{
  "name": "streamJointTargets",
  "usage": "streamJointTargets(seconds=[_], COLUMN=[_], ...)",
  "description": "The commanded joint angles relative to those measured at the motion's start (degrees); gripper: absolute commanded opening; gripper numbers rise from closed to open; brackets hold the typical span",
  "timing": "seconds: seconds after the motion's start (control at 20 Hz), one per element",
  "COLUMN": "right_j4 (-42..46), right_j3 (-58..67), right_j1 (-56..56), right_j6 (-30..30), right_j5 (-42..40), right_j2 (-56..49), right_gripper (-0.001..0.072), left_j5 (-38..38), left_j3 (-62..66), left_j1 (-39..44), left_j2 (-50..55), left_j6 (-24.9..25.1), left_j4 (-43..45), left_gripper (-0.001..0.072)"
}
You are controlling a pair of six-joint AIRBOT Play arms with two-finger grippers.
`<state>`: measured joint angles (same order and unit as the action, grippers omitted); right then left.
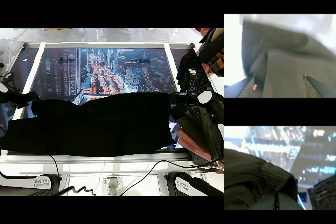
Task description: Fold the clothes and pants, and hang the long-sleeved shirts on hangers.
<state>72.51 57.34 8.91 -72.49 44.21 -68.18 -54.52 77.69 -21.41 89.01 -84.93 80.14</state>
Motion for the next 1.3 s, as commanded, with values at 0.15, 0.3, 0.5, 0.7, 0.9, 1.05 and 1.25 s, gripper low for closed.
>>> streamJointTargets(seconds=[0.15, 0.3, 0.5, 0.7, 0.9, 1.05, 1.25], right_j4=[0.2, 0.17, 0.17, 0.15, 0.15, 0.24, 0.31], right_j3=[0.02, 0.02, 0.02, 0.02, 0.02, 0.02, 0.02], right_j1=[0.02, 0.02, 0.02, 0.02, 0.02, 0.02, 0.02], right_j6=[0.07, 0.04, 0.04, 0.04, 0.04, -0.15, -2.19], right_j5=[-0.7, -0.7, -0.7, -0.68, -0.74, -2.34, -8.66], right_j2=[0.02, 0.02, 0.02, 0.02, 0.02, 0.02, 0.02], right_gripper=[0.0021, 0.0021, 0.002, 0.002, 0.002, 0.002, 0.002], left_j5=[5.7, 5.92, 4.24, -5.53, -3.89, 3.45, 12.02], left_j3=[5.92, 8.96, 10.47, 11.58, 17.2, 24.11, 29.09], left_j1=[2.8, 4.35, 7.43, 10.29, 11.47, 11.43, 11.15], left_j2=[10.32, 15.47, 19.3, 19.15, 17.05, 13.38, 6.62], left_j6=[-3.41, -3.15, -0.26, 6.8, 6.34, 2.14, -0.2], left_j4=[4.72, 4.81, 5.6, 15.74, 20.41, 21.4, 25.46], left_gripper=[0.07, 0.07, 0.0553, 0.001, 0.0009, 0.0008, 0.0008])
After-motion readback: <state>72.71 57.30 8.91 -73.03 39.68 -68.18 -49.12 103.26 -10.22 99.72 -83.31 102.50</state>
